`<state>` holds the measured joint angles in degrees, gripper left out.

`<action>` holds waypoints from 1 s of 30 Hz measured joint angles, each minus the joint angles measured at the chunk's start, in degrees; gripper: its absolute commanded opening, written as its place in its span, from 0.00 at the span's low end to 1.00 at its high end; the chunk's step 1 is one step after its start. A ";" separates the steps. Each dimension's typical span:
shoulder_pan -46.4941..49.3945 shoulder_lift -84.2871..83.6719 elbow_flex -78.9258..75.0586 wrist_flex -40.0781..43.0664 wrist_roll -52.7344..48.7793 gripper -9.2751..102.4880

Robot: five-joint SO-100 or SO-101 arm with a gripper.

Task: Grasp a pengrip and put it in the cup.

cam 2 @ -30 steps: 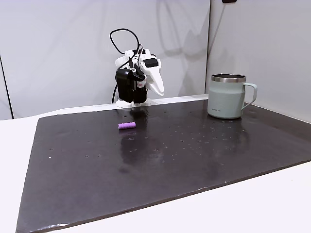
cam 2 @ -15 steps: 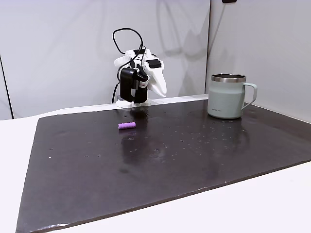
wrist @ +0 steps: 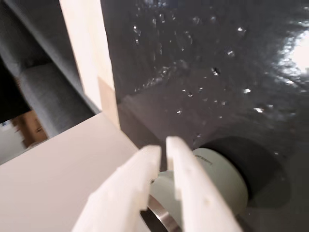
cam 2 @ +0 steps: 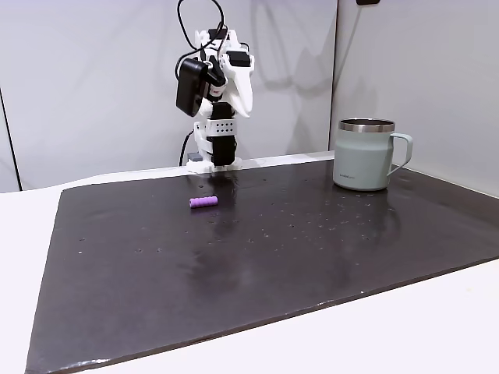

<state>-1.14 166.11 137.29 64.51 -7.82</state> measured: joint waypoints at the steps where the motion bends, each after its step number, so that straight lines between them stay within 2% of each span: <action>1: 0.62 -1.85 -2.72 1.85 -0.70 0.12; 9: 10.11 -19.16 -23.12 16.35 -5.54 0.22; 13: 15.64 -30.15 -31.03 21.09 -7.56 0.28; 21: 19.78 -45.26 -38.32 25.40 -9.76 0.31; 30: 20.13 -55.90 -39.37 25.58 -15.03 0.32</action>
<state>18.98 110.21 97.91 90.09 -22.85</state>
